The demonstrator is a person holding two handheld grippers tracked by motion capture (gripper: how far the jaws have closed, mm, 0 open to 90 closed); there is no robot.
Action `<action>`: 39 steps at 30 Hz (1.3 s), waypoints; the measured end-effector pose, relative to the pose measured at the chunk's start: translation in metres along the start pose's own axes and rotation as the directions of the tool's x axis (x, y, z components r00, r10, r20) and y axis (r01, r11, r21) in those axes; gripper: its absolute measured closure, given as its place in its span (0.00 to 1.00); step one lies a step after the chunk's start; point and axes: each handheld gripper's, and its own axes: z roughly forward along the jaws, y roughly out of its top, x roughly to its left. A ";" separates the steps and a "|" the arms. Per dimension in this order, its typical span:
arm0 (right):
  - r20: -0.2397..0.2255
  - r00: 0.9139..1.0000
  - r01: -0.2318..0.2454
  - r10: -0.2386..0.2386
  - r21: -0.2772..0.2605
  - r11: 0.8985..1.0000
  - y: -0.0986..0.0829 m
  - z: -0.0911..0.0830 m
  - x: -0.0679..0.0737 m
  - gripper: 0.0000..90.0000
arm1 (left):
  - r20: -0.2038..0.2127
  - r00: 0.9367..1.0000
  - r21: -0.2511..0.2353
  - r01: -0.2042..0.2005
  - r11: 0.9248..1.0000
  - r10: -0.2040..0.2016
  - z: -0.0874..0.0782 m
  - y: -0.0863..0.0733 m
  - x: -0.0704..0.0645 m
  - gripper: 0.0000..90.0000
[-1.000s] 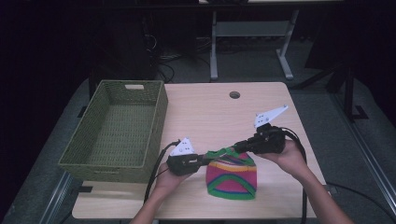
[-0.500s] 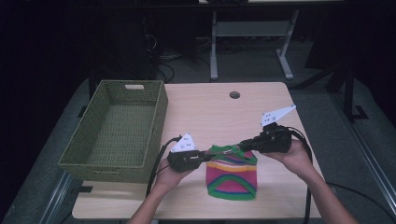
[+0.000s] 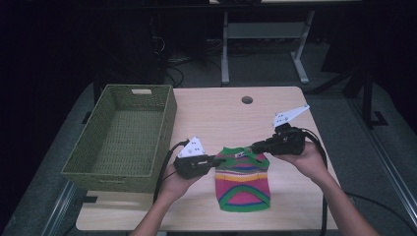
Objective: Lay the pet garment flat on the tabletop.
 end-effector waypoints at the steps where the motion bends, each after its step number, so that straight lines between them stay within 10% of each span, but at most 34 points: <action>1: 0.004 1.000 0.001 -0.001 -0.001 1.000 0.001 0.000 -0.001 0.90 | -0.001 1.000 0.004 0.001 1.000 -0.001 0.000 0.000 0.001 0.91; 39: 0.104 0.993 -0.062 0.058 0.040 0.997 0.008 0.011 -0.030 0.91 | -0.102 0.985 0.015 0.140 0.990 -0.137 0.028 0.008 0.037 0.91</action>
